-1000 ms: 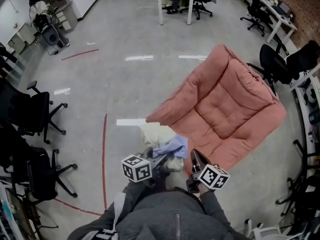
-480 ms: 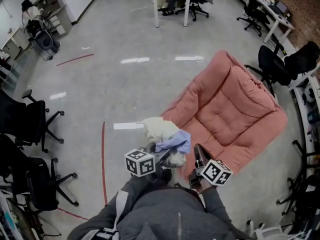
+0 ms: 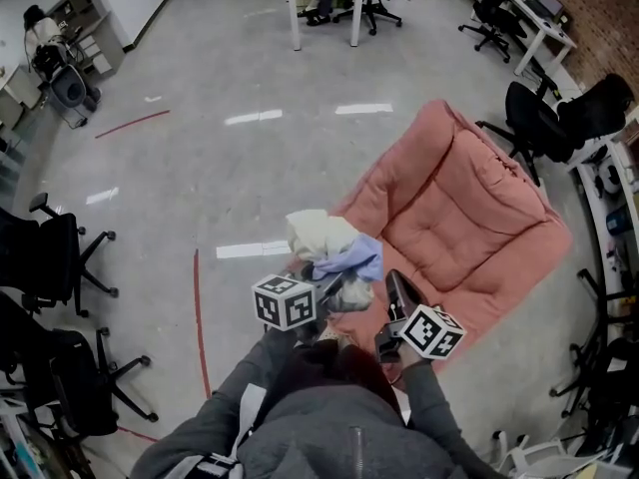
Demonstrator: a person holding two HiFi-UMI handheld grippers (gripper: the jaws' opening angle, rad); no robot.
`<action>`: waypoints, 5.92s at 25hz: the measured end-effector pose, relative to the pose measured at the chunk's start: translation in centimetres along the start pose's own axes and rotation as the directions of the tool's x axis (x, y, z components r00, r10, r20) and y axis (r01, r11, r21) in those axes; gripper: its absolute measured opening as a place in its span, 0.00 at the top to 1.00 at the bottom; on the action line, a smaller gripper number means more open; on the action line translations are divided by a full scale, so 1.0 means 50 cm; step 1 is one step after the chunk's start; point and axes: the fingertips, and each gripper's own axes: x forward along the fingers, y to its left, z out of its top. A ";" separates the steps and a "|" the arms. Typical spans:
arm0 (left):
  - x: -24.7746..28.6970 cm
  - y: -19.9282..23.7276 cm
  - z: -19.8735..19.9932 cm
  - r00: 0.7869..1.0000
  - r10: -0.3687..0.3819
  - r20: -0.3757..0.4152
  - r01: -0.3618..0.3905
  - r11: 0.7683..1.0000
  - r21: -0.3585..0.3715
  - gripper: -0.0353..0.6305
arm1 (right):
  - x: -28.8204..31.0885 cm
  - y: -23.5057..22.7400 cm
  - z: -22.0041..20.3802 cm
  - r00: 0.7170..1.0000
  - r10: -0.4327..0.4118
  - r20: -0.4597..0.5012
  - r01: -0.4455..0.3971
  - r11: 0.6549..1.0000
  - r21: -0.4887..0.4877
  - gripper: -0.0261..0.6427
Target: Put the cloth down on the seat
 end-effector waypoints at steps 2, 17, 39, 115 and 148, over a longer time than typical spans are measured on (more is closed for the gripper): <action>0.016 0.008 0.014 1.000 0.007 0.008 -0.007 1.000 -0.007 0.75 | 0.010 0.000 0.025 1.000 -0.004 0.010 0.004 1.000 -0.019 0.94; 0.132 0.097 0.025 0.991 0.130 -0.030 -0.131 0.991 -0.040 0.75 | 0.094 -0.080 0.075 0.997 -0.027 -0.071 0.023 0.998 -0.059 0.94; 0.313 0.303 -0.051 0.951 0.292 -0.098 -0.302 0.946 -0.116 0.75 | 0.287 -0.226 0.062 0.986 -0.001 -0.167 -0.005 0.999 -0.033 0.94; 0.154 0.304 -0.086 0.875 0.462 -0.147 -0.482 0.860 -0.166 0.54 | 0.178 -0.061 -0.064 0.979 0.047 -0.199 -0.034 0.997 0.071 0.94; 0.063 -0.134 0.056 0.995 0.034 0.090 -0.049 0.984 0.174 0.92 | -0.038 0.019 0.072 0.997 0.066 0.038 -0.061 0.993 -0.105 0.94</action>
